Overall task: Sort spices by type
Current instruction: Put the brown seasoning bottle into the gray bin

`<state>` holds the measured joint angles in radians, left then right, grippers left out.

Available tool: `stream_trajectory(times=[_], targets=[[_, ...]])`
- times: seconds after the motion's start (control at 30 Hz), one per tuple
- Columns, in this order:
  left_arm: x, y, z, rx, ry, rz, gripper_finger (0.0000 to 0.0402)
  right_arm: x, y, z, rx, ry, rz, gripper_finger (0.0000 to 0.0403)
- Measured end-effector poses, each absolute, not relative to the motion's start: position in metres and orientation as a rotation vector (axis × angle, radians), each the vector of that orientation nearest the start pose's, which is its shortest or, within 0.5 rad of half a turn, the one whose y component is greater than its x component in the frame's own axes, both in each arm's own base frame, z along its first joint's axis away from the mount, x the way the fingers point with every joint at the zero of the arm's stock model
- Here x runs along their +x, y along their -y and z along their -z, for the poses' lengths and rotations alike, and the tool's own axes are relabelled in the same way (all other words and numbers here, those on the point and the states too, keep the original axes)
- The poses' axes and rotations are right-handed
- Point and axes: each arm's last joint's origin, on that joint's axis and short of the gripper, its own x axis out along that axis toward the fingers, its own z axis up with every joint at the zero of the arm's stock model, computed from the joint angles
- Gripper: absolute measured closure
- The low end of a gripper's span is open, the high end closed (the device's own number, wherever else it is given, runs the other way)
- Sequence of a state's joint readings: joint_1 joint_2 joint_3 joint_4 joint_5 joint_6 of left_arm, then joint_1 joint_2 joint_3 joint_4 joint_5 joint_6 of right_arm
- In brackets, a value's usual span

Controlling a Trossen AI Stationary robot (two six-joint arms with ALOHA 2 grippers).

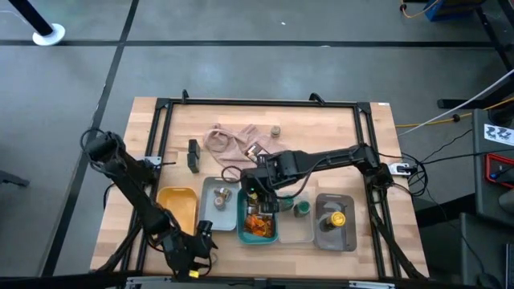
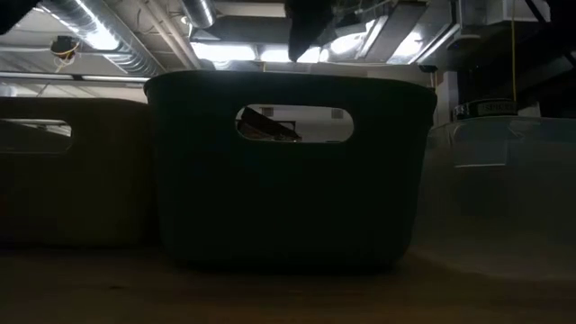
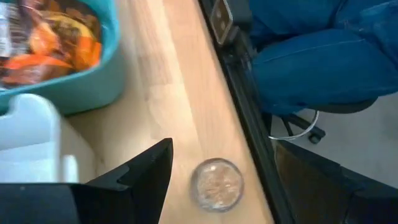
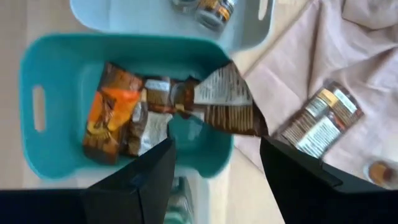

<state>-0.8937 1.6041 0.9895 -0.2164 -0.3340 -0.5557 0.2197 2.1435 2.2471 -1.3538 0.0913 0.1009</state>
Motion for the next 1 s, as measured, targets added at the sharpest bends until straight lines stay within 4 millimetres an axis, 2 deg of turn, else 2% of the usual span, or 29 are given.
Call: stream_trajectory(times=[0.33,0.73,1.0], targets=[[0.211,0.266,-0.175,-0.031,-0.877,0.264,0.0137,0.402,-0.106,-0.328,-0.212,-1.286,0.002,0.0168],[0.214,0.268,-0.157,0.013,-0.902,0.225,0.0137,0.399,-0.107,-0.328,-0.198,-1.307,0.016,0.0169],[0.215,0.269,-0.155,0.021,-0.893,0.213,0.0138,0.398,-0.107,-0.328,-0.201,-1.316,0.018,0.0169]])
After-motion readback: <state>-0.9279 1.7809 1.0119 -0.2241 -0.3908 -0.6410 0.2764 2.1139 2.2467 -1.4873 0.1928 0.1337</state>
